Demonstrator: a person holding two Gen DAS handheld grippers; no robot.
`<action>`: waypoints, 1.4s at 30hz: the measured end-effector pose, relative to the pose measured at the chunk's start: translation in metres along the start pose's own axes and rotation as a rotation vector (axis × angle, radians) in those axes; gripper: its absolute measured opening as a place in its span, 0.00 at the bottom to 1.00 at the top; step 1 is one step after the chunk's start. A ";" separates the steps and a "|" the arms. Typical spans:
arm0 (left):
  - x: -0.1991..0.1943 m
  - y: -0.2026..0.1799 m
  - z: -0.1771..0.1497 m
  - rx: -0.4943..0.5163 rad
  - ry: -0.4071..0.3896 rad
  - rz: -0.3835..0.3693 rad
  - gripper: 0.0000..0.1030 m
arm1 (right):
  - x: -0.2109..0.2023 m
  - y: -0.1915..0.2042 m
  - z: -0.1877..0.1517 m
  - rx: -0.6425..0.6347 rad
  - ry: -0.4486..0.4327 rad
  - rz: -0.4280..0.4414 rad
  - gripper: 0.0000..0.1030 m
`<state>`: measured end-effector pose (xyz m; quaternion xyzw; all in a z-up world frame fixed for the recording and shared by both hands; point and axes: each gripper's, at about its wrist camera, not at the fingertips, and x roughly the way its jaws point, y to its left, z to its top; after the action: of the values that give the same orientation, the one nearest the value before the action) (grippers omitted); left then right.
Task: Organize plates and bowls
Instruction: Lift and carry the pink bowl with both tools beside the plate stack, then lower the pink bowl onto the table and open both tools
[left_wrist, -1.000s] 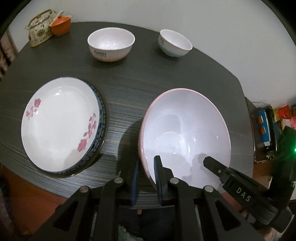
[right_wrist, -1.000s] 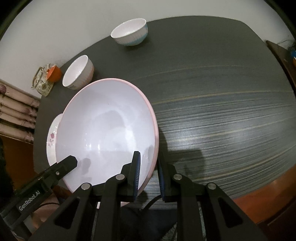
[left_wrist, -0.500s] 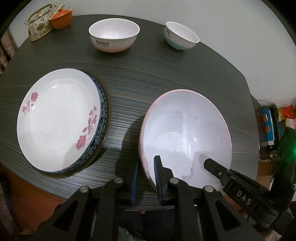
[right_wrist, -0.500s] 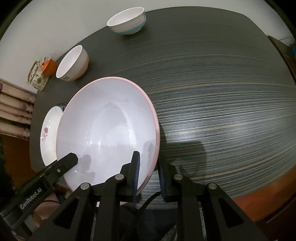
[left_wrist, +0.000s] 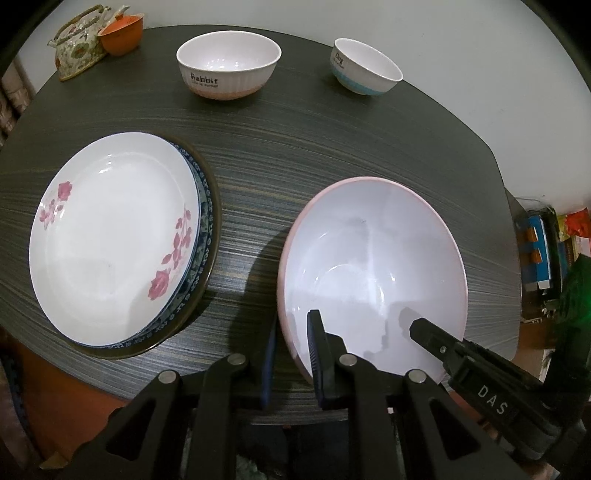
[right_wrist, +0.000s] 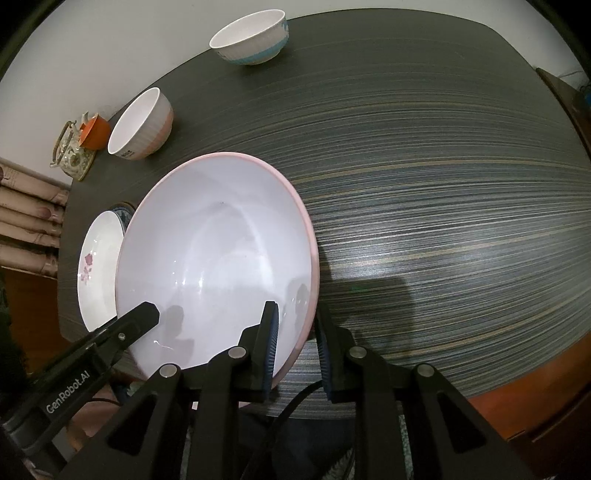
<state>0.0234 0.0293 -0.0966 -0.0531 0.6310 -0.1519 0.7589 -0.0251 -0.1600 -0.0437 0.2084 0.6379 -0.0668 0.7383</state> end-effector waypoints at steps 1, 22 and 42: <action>0.000 0.001 0.000 -0.001 0.001 -0.001 0.16 | 0.000 0.000 0.000 0.001 0.000 0.002 0.21; -0.011 0.014 0.006 -0.013 -0.028 -0.040 0.25 | -0.011 0.003 0.002 -0.012 -0.031 0.010 0.39; -0.041 0.047 0.022 -0.080 -0.094 -0.049 0.47 | -0.035 0.009 0.022 -0.037 -0.109 0.008 0.41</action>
<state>0.0456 0.0837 -0.0666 -0.1059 0.5985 -0.1426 0.7812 -0.0081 -0.1663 -0.0056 0.1931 0.5972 -0.0631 0.7760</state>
